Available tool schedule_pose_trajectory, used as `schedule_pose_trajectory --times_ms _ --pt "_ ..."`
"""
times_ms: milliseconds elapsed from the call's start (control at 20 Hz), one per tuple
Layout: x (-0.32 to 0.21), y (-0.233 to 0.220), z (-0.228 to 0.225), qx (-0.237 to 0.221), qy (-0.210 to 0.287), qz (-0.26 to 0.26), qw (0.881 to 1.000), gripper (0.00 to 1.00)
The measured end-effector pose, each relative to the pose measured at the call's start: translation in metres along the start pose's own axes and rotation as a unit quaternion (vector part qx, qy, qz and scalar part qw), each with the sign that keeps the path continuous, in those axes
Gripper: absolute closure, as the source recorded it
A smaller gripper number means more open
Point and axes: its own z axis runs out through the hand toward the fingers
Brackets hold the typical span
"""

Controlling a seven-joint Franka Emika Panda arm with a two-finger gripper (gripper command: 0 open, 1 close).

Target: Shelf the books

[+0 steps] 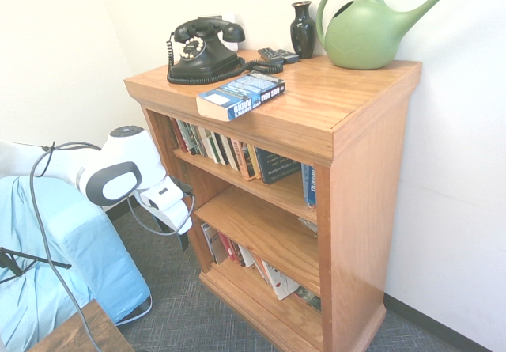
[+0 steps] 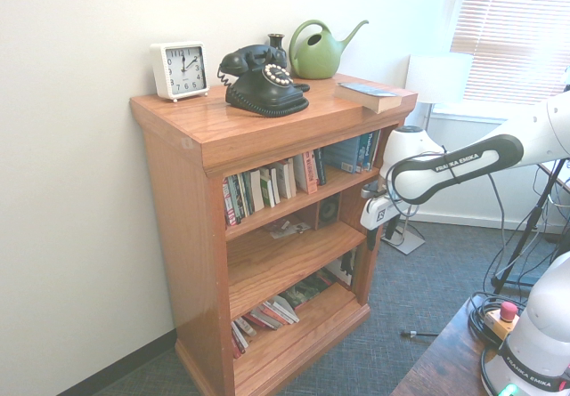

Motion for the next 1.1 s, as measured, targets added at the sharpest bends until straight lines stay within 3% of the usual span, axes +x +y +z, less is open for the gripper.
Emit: schedule_pose_trajectory --times_ms 400,650,850,1100 --pt "0.0 0.0 -0.004 0.015 -0.013 0.012 1.0 0.0" --pt "-0.003 0.015 -0.061 0.096 -0.067 0.01 0.993 0.0" --pt "0.004 0.063 -0.128 0.182 -0.106 0.011 0.977 0.0" --pt "0.035 0.118 -0.162 0.252 -0.14 0.028 0.957 0.0"
